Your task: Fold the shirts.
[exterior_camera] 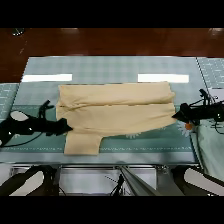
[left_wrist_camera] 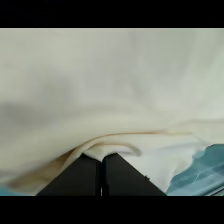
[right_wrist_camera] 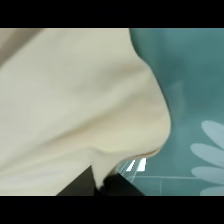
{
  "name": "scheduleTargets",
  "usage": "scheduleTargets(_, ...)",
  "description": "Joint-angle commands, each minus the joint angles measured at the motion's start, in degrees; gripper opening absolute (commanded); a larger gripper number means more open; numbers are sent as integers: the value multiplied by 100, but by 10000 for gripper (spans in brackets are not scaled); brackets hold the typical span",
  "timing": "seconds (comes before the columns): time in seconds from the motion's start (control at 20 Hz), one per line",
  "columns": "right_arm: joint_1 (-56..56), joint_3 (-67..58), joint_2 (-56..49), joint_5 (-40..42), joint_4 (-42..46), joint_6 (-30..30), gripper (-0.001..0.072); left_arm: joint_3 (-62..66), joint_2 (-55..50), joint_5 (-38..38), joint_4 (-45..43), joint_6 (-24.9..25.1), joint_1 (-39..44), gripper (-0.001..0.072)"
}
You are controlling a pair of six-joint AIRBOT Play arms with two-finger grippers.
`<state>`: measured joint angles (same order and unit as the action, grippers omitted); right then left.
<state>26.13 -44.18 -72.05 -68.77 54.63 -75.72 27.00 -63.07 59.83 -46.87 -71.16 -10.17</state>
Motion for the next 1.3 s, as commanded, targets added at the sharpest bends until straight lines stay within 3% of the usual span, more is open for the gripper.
scheduleTargets(0.0, -28, -944, -190, -212, -55, -144, 25, 898, 4, 260, 151, -13, -393, 23)
scheduleTargets(0.35, -76, -2256, -1429, -160, -1025, 0, 25, 2719, -1316, 214, 151, -313, -227, 23)
scheduleTargets(0.65, -520, -3407, -2551, 44, -997, -149, 25, 4072, -2601, 234, 149, -767, -162, 23)
scheduleTargets(0.9, -529, -4068, -3270, 234, -1436, -149, 33, 4736, -3340, 527, 151, -754, -133, 30)
scheduleTargets(0.95, -529, -4068, -3348, 297, -1558, -140, 166, 4734, -3445, 525, 146, -732, -98, 164)
scheduleTargets(1.0, -527, -4070, -3399, 282, -1620, -140, 447, 4743, -3506, 538, 144, -737, -83, 497)
scheduleTargets(1.05, -501, -4081, -3394, 278, -1602, -116, 642, 4806, -3532, 619, 111, -756, -122, 702)
scheduleTargets(1.25, 94, -4697, -3390, -673, -1497, -44, 627, 5598, -3421, 1945, -905, -1307, -883, 703)
